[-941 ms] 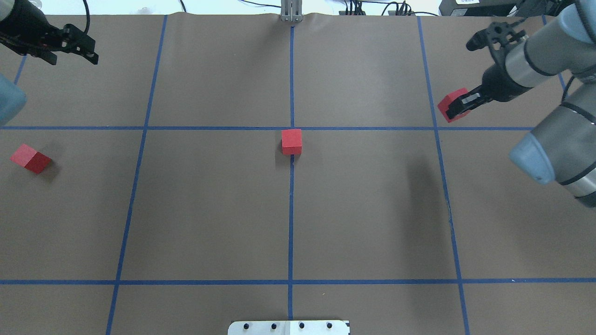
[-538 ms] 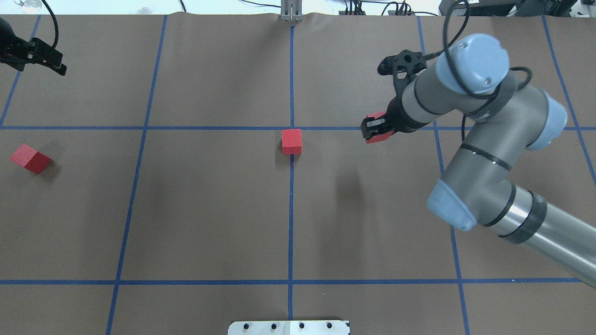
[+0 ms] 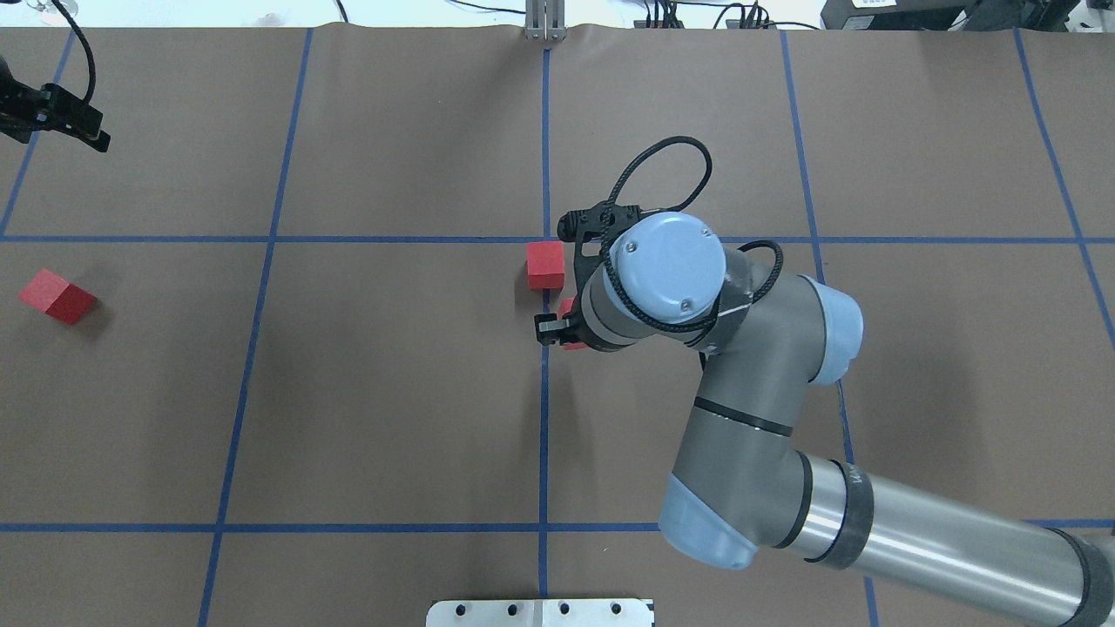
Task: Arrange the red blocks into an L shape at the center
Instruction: 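Carry the cube to center and lower it nearer the robot than the first cube, then hold the cube with the right gripper and press it against the first cube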
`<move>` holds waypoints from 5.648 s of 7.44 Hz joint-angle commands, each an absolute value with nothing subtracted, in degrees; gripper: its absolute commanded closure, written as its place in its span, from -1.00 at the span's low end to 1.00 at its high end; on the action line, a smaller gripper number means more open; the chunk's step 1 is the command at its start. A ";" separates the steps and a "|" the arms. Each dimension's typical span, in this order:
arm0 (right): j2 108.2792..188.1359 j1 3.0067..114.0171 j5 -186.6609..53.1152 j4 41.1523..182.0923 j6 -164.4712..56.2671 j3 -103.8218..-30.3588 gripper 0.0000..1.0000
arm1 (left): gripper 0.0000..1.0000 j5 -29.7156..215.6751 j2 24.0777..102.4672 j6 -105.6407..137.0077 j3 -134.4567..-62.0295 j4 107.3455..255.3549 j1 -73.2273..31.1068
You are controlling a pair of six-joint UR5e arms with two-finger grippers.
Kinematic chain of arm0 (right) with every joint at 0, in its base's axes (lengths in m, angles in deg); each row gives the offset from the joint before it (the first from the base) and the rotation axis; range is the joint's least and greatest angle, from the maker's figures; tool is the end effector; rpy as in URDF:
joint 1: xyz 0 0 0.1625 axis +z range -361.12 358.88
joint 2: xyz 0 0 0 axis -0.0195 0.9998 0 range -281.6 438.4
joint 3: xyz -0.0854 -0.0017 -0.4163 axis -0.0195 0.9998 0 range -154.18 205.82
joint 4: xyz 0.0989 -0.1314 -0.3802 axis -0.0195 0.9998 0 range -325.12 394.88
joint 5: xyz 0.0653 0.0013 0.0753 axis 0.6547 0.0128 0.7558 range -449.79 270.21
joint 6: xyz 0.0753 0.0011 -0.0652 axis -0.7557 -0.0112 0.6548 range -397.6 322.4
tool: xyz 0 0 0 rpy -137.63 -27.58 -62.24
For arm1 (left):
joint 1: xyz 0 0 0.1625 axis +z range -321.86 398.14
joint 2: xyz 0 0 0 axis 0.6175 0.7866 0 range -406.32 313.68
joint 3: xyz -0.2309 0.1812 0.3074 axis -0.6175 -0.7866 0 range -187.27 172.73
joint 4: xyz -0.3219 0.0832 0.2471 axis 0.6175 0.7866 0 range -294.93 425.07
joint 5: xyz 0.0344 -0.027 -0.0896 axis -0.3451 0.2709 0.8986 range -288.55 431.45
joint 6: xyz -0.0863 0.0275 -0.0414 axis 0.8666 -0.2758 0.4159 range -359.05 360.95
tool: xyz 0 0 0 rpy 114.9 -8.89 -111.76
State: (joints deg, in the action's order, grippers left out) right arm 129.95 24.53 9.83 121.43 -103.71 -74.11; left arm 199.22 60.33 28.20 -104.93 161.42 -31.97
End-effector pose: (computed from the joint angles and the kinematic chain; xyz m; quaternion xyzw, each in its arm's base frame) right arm -0.5478 -0.3924 0.1845 0.1139 -0.4270 -0.0230 0.8967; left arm 0.1379 -0.5936 0.4251 0.1044 0.3861 0.0269 0.9161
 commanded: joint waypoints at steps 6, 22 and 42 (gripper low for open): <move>122.78 22.35 -0.04 121.18 -107.13 -61.82 1.00 | -0.98 199.06 60.38 28.55 -104.39 161.49 -31.83; 121.99 23.14 -2.52 114.33 -105.63 -56.62 1.00 | -0.98 199.06 60.29 28.55 -103.78 162.63 -31.83; 122.43 24.28 -2.61 112.75 -101.94 -56.19 0.12 | -0.99 199.06 60.29 28.90 -103.95 162.63 -31.83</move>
State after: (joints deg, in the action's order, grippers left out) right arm 122.40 24.19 -2.62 112.76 -101.89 -56.20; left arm 199.06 60.29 28.95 -103.93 162.63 -31.90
